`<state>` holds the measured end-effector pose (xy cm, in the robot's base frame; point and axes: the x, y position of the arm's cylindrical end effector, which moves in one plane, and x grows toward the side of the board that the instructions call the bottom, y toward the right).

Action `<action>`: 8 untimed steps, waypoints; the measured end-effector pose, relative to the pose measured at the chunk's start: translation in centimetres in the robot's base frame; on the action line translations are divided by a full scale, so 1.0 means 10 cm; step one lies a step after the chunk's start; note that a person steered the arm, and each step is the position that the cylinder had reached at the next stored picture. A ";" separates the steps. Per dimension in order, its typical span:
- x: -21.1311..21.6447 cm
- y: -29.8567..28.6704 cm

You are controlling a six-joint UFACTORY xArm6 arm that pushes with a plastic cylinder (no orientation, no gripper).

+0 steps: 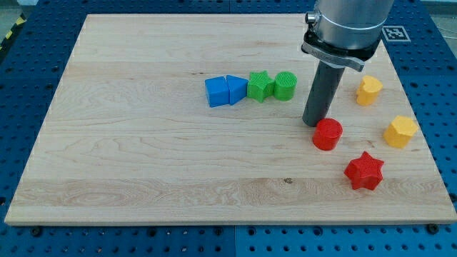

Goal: Tap the left side of the yellow hexagon

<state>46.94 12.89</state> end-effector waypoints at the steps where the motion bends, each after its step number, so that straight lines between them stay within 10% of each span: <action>1: 0.00 0.11; 8: 0.28 0.95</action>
